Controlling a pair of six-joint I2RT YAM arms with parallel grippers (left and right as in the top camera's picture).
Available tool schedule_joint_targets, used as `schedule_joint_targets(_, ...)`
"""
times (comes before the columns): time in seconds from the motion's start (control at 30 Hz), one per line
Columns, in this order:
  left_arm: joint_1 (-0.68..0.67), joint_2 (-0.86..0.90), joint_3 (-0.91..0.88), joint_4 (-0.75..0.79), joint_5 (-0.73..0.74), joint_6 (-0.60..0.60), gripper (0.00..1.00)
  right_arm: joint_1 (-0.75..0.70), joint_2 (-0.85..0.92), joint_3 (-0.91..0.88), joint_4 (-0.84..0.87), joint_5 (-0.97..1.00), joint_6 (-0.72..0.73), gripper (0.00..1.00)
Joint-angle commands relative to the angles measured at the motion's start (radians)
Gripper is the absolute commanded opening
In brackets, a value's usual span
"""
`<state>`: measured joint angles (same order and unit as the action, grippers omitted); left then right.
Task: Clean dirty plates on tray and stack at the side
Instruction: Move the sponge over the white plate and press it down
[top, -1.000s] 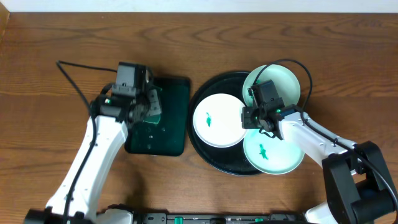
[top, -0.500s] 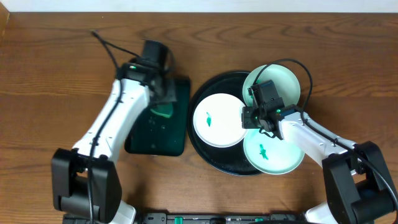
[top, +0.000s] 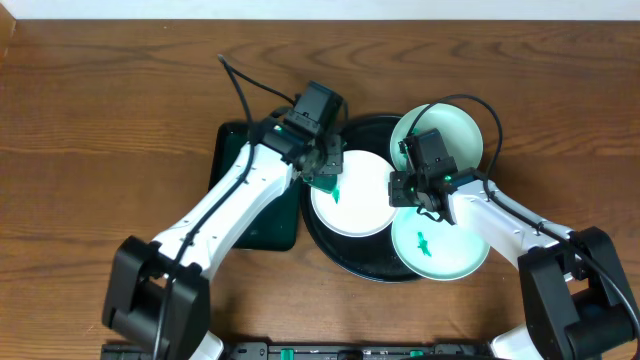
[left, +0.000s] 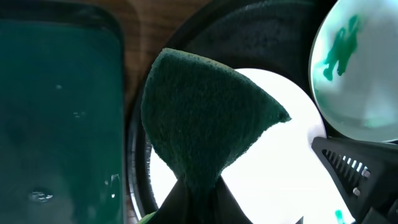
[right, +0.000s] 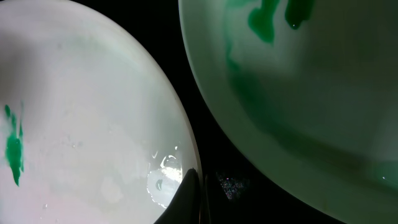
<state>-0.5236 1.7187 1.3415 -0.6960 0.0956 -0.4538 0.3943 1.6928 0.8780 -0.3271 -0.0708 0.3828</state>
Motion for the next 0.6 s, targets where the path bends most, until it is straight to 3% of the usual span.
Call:
schedule_joint_targets(0.0,-0.002,0.062,0.001,0.003,-0.006,-0.073,0.07,0.0,-0.021,0.019,-0.002,0.021,0.005,0.01)
schedule_joint_targets(0.57,-0.019,0.207,0.001,0.019,-0.006,-0.083,0.07,0.006,-0.021,0.019,-0.002,0.021,0.005,0.01)
